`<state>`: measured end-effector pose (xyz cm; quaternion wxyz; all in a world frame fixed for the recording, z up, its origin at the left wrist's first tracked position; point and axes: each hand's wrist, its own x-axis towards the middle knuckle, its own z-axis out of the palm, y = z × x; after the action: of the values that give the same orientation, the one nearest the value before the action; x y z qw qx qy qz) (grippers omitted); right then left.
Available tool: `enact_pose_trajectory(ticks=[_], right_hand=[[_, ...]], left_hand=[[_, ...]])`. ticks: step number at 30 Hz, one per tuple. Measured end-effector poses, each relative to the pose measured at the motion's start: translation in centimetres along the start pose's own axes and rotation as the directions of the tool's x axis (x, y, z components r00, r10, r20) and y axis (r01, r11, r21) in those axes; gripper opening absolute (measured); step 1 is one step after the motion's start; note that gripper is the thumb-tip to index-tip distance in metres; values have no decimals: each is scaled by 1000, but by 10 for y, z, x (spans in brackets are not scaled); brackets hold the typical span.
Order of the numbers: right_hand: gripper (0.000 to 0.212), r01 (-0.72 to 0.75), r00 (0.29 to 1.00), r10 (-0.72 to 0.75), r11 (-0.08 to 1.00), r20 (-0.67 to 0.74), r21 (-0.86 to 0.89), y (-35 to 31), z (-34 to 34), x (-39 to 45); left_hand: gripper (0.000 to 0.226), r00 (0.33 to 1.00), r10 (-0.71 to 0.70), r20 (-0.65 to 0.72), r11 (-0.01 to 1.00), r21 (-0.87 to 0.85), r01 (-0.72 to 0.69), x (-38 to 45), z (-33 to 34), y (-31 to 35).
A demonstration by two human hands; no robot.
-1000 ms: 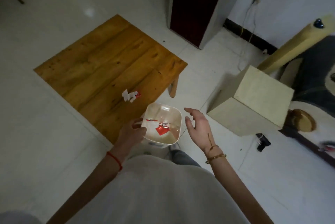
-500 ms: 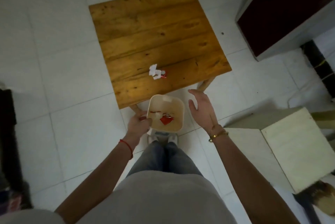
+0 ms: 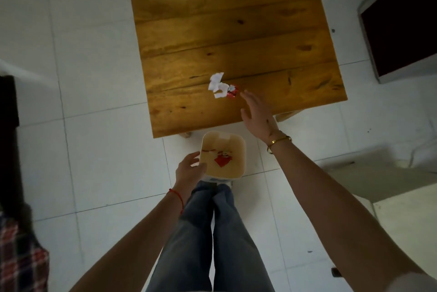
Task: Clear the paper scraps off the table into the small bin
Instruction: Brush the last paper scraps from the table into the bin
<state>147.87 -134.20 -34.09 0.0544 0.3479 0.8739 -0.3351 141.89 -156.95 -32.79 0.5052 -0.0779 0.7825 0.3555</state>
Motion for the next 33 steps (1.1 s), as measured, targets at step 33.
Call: enact_pose_trajectory(ticks=[33], right_hand=[[47, 320, 946, -310, 941, 99, -109, 43, 79, 30]], left_hand=[[48, 994, -108, -27, 986, -127, 103, 102, 39, -29]])
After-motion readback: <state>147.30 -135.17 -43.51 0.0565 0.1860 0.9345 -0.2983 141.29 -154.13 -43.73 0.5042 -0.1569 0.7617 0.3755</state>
